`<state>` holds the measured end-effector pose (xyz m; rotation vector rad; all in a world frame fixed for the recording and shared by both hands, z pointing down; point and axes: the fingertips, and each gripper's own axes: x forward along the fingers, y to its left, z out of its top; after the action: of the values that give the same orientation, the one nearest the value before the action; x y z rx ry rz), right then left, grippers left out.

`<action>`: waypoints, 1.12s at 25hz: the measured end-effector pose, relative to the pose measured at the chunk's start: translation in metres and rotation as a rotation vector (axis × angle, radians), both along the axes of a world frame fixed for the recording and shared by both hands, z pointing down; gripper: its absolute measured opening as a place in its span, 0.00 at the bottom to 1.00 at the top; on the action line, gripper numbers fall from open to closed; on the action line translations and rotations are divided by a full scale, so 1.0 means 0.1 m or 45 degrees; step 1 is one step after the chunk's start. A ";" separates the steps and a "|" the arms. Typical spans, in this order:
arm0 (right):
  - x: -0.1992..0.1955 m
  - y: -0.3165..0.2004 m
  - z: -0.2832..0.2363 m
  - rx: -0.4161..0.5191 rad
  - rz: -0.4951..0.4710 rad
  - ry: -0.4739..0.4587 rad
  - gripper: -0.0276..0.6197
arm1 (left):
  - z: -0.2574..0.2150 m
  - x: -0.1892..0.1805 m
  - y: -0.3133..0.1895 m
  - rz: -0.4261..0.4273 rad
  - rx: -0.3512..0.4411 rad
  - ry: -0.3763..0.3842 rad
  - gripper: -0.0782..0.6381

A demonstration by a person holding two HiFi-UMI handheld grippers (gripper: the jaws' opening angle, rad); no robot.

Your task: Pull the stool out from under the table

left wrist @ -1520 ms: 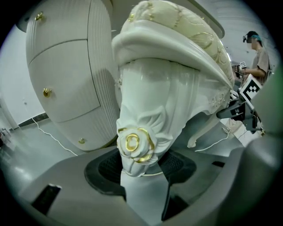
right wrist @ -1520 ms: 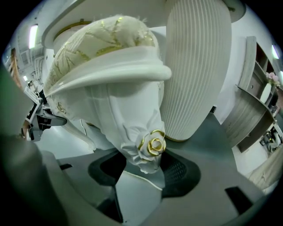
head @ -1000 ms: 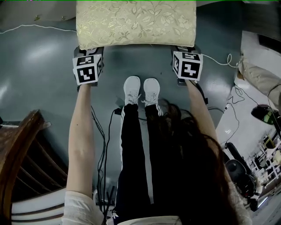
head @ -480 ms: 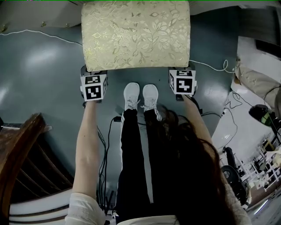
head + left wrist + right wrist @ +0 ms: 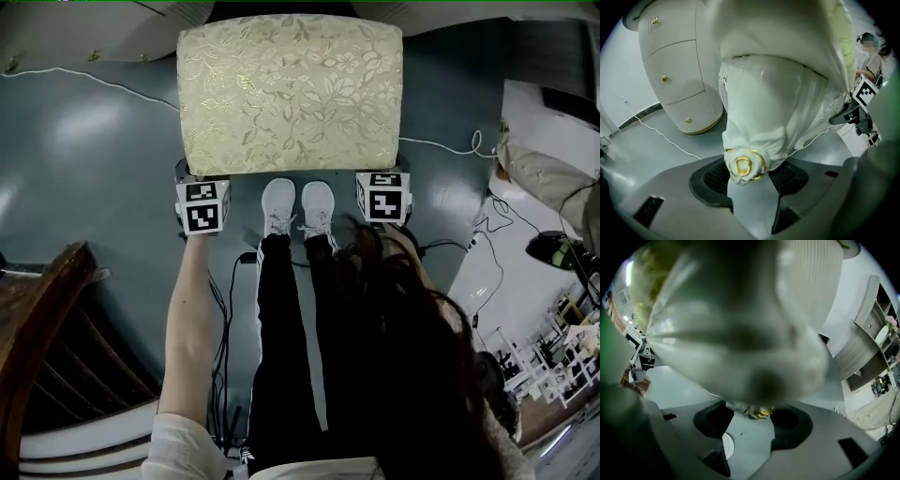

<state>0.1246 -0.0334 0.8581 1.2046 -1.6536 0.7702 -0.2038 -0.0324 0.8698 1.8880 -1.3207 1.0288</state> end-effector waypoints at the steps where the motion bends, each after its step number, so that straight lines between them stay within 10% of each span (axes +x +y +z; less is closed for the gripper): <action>1: 0.00 0.00 0.00 -0.001 0.000 0.001 0.43 | 0.00 0.01 0.00 -0.001 -0.001 0.002 0.45; 28: 0.03 0.01 -0.01 -0.035 -0.004 -0.008 0.43 | -0.03 0.03 0.08 -0.024 -0.025 -0.013 0.45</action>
<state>0.1278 -0.0320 0.8575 1.1812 -1.6448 0.7931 -0.2009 -0.0248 0.8671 1.8549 -1.3272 1.0390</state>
